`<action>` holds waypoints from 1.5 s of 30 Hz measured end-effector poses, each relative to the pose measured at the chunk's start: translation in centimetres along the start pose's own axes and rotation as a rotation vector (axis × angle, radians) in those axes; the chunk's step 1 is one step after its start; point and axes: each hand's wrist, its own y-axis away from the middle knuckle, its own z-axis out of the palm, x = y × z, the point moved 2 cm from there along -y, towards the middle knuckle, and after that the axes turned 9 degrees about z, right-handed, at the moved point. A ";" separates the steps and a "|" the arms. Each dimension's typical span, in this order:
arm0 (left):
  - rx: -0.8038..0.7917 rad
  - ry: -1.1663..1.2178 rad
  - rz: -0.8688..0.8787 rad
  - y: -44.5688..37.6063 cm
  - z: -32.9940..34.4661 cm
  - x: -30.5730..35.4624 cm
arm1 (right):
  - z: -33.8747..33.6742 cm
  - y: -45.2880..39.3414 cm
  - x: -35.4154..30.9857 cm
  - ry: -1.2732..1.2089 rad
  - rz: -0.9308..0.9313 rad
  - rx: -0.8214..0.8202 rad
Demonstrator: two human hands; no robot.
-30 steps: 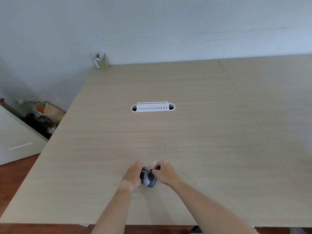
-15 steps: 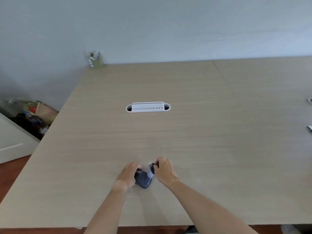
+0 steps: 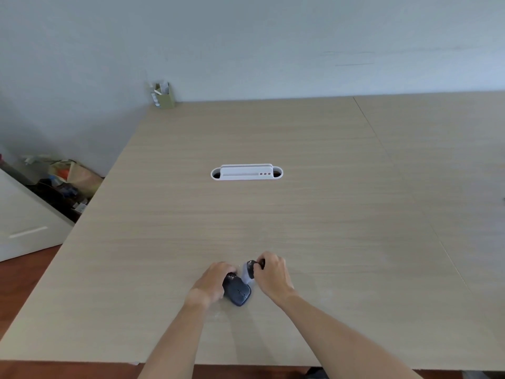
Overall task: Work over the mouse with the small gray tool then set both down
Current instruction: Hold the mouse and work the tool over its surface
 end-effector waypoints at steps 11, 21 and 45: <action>0.395 0.320 -0.433 2.5 3.7 1.4 | 0.2 -0.4 0.2 -0.042 0.006 0.034; 0.587 0.471 -0.632 2.8 6.4 6.3 | 1.3 -0.4 0.1 -0.087 -0.026 -0.123; 0.387 0.491 -0.552 2.0 4.7 4.9 | -0.1 -0.8 -0.8 -0.097 0.009 -0.164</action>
